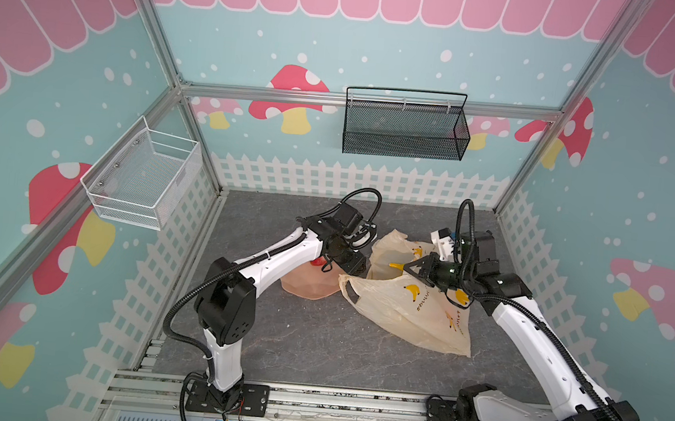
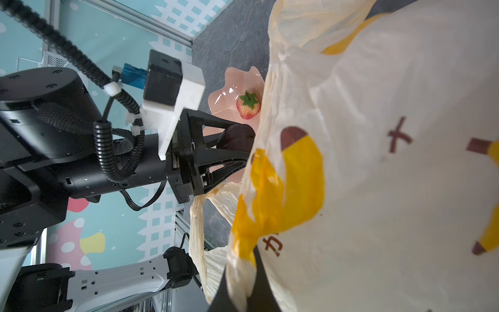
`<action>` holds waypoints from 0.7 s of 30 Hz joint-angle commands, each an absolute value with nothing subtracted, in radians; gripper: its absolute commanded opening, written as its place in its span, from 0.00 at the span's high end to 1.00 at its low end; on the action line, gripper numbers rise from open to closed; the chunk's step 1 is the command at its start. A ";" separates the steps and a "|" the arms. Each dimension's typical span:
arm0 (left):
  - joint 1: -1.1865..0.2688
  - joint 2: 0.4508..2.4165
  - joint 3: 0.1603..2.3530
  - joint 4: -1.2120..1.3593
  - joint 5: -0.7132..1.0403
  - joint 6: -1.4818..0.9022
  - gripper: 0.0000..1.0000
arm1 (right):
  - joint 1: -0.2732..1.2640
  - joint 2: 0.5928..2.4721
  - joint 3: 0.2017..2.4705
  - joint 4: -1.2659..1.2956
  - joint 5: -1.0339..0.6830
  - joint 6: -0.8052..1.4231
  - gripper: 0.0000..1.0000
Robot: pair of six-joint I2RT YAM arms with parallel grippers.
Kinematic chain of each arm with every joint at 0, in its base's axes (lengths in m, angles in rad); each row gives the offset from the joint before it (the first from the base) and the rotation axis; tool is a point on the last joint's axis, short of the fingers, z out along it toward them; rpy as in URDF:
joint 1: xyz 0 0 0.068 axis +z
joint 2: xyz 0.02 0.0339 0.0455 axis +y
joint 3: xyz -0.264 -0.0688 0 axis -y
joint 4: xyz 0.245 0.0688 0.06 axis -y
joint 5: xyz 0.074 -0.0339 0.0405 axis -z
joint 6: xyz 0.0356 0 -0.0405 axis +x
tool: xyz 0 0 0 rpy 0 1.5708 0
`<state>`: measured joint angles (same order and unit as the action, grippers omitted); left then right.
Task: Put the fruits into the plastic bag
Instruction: 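Carry the plum with the left gripper down into the bag mouth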
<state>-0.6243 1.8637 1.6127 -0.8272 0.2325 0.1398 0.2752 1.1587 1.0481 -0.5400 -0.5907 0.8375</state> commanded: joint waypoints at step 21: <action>-0.836 1.880 1.513 -0.762 0.361 0.083 0.68 | 0.281 1.154 1.092 -0.581 -0.588 0.807 1.00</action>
